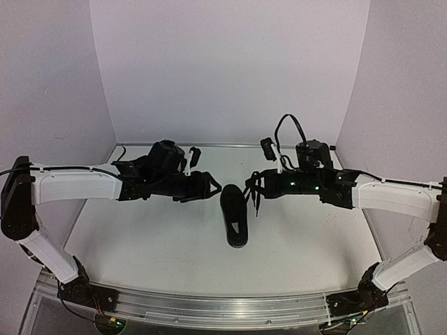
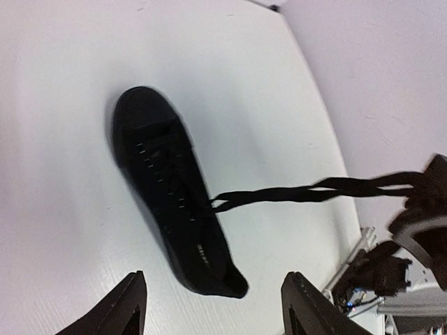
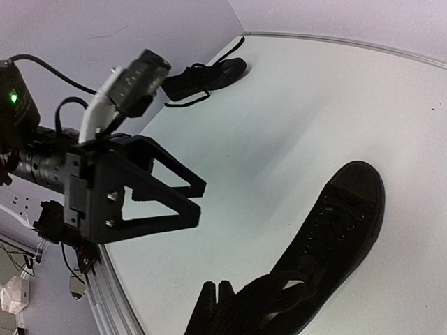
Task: Tie the shoes
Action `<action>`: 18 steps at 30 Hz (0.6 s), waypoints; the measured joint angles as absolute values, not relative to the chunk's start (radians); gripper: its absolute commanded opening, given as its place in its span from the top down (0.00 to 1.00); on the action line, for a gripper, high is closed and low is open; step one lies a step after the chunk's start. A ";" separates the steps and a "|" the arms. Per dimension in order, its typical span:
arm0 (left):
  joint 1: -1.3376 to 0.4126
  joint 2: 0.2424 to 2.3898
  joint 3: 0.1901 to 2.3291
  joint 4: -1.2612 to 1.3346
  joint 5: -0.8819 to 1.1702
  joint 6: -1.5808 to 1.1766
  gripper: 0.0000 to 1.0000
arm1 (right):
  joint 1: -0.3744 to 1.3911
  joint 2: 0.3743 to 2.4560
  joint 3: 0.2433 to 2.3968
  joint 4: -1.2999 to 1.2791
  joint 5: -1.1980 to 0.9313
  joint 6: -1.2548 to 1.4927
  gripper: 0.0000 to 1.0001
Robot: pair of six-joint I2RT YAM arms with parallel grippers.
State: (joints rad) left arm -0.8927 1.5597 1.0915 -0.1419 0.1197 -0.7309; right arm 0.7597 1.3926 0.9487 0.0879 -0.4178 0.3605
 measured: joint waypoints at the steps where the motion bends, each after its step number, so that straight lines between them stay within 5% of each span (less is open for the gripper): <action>1: -0.892 1.543 1.070 -0.091 0.153 -0.704 0.40 | 0.760 1.395 0.953 0.088 -0.421 0.366 0.99; 18: -0.978 1.595 0.966 0.368 0.422 -0.520 0.62 | 0.760 1.454 0.962 0.220 -0.514 0.561 1.00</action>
State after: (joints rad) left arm -0.9783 1.5953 0.9665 0.3680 0.4224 -0.5195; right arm 0.7597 1.4543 0.9623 0.2197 -0.5140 0.5608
